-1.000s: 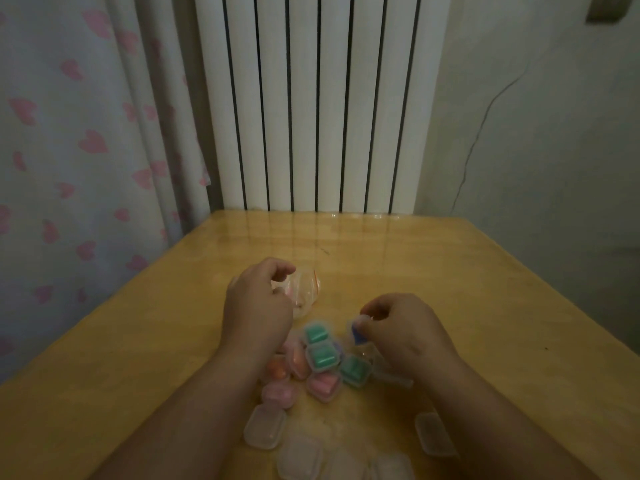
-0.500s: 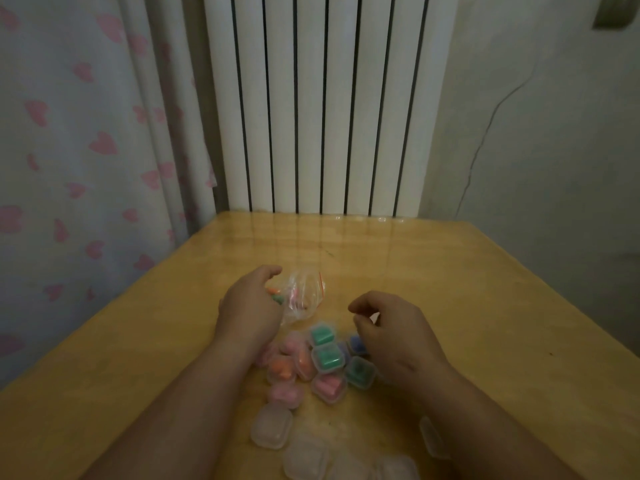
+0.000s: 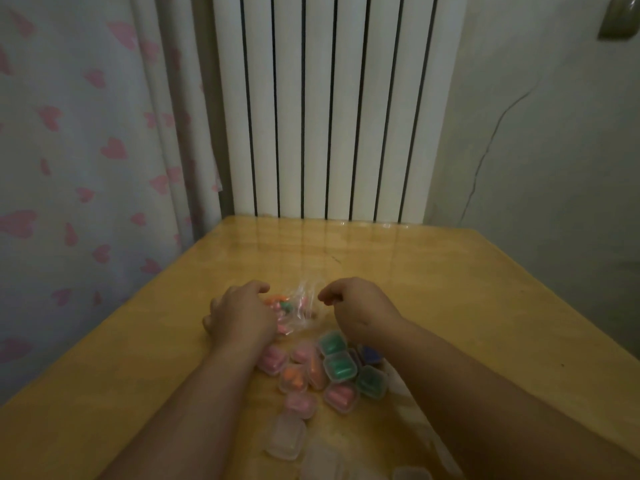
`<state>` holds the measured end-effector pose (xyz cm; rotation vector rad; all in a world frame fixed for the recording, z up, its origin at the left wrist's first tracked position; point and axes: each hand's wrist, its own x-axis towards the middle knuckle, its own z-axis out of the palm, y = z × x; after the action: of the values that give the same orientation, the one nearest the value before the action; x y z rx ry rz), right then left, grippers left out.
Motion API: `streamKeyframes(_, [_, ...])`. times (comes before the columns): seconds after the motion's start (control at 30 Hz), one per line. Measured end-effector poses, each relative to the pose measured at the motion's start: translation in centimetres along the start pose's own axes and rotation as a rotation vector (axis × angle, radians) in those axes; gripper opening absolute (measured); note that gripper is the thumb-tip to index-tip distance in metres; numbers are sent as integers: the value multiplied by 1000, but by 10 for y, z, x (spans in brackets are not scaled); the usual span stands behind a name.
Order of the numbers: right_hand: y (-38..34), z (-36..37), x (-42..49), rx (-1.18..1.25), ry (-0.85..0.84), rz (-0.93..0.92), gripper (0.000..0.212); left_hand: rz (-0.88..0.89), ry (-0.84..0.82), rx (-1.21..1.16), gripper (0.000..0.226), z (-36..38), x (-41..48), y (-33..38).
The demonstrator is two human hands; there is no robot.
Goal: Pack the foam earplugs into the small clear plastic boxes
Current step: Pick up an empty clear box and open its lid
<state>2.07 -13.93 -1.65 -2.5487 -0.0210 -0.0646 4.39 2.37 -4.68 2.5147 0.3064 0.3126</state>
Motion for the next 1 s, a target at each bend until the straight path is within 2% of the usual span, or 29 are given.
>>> streamKeyframes(0.13, [-12, 10, 12, -53, -19, -20, 26, -56, -60, 85, 42, -3, -1, 1])
streamKeyframes(0.23, [-16, 18, 20, -154, -50, -54, 17, -33, -73, 43, 39, 1, 0, 0])
streamKeyframes(0.33, [-17, 21, 28, -195, -82, -28, 18, -1, -38, -183, 39, 4, 2, -3])
streamKeyframes(0.53, [-17, 20, 41, -250, -115, -14, 22, 8, 40, -469, 34, 7, 1, 1])
streamKeyframes(0.67, [-16, 24, 47, -271, -124, -26, 22, -53, 47, -670, 34, 5, 2, 3])
streamKeyframes(0.9, [-23, 22, 46, -347, -195, -37, 26, -148, -18, -771, 31, 5, 3, 5])
streamKeyframes(1.0, [-19, 23, 46, -312, -134, -22, 21, -169, -52, -760, 30, 6, 3, 5])
